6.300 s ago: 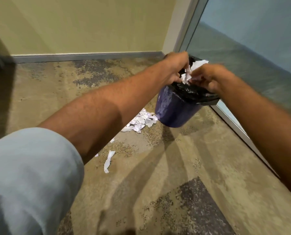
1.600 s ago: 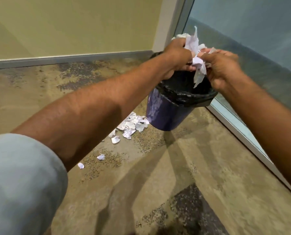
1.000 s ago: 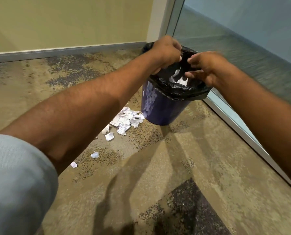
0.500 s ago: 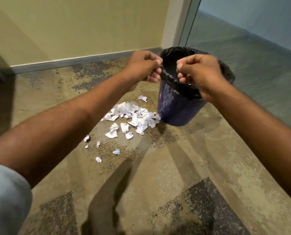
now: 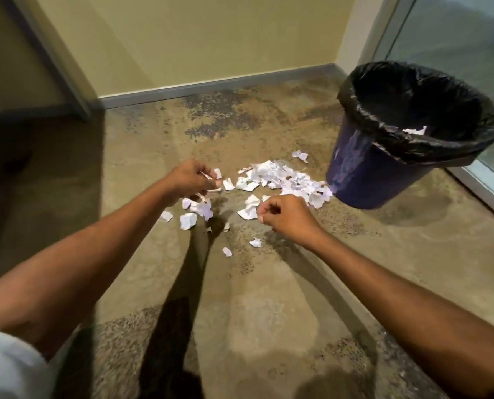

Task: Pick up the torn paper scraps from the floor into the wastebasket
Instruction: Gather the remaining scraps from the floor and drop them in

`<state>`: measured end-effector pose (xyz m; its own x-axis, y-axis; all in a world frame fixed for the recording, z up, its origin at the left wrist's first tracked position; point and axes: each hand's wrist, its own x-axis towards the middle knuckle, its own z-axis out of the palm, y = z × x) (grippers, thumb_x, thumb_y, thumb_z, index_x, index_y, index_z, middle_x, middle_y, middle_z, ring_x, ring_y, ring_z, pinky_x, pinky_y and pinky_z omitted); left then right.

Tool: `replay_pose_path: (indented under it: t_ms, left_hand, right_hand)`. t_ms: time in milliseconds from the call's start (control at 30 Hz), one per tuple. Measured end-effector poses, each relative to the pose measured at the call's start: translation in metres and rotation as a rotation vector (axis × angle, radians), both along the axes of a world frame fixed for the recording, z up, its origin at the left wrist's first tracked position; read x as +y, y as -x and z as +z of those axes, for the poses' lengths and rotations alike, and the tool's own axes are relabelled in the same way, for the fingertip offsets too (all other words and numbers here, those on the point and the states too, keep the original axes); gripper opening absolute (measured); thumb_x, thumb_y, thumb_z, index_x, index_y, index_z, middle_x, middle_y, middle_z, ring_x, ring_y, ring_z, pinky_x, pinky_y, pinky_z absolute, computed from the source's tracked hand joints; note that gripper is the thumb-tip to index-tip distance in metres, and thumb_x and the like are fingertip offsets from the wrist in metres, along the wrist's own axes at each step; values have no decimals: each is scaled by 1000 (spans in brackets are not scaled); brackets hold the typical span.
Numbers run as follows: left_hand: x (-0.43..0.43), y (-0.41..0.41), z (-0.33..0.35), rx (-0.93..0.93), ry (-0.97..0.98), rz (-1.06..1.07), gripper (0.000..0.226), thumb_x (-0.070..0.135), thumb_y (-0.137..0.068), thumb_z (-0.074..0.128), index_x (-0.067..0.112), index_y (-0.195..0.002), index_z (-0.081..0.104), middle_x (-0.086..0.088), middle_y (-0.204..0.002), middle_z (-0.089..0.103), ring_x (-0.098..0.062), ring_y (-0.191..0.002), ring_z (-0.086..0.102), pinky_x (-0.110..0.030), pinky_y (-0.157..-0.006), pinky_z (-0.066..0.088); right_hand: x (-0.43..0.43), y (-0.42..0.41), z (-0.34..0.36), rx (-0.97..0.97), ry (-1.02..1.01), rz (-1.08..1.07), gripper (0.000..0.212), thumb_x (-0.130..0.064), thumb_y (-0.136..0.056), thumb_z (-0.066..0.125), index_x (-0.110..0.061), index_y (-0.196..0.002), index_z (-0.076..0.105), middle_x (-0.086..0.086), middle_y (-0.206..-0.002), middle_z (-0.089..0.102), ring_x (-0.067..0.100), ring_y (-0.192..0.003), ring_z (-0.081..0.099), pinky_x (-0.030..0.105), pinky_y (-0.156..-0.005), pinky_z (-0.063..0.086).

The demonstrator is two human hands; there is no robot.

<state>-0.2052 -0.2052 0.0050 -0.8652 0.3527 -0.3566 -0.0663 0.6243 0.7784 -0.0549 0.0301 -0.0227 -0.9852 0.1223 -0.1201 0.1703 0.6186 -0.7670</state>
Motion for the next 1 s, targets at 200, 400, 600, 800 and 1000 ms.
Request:
replay_pose_path:
  t_ms: [200,400,600,800,1000]
  left_hand:
    - [-44,-19,-71,164,471,-35,55,40,-74,93,12,-115,68,-10,-111,67,-27,-97,61,-36,-82,52]
    - [-55,-28,-110,325,471,28,33,27,-80,85,20,-109,72,-14,-115,66,-34,-110,63,-38,-85,54]
    - [-59,-25,-116,361,356,88,10,21,-92,79,13,-96,77,-9,-91,74,-29,-89,67,-36,-72,51]
    - [-53,-42,-113,312,123,-2,18,20,-93,77,28,-108,70,-1,-82,75,-21,-76,73,-36,-70,60]
    - [-38,-53,-112,442,262,-167,32,32,-84,88,21,-113,80,-2,-91,76,-16,-79,65,-29,-72,51]
  right_hand:
    - [-28,-10,-62,-54,-350,232,17,-14,-83,83,-25,-90,72,-5,-95,67,16,-90,63,37,-75,56]
    - [-52,-11,-90,36,-451,165,27,4,-83,65,-21,-86,74,-2,-94,64,22,-86,63,44,-72,59]
    - [-83,-7,-77,0,-242,253,24,-12,-93,78,-24,-114,77,-5,-112,68,11,-94,65,25,-81,52]
    - [-104,-9,-83,113,-504,348,7,-11,-98,70,-15,-95,74,-2,-92,55,18,-84,58,29,-66,46]
    - [-98,0,-81,28,-349,165,18,-10,-91,64,-21,-78,67,-4,-83,65,13,-71,63,40,-66,60]
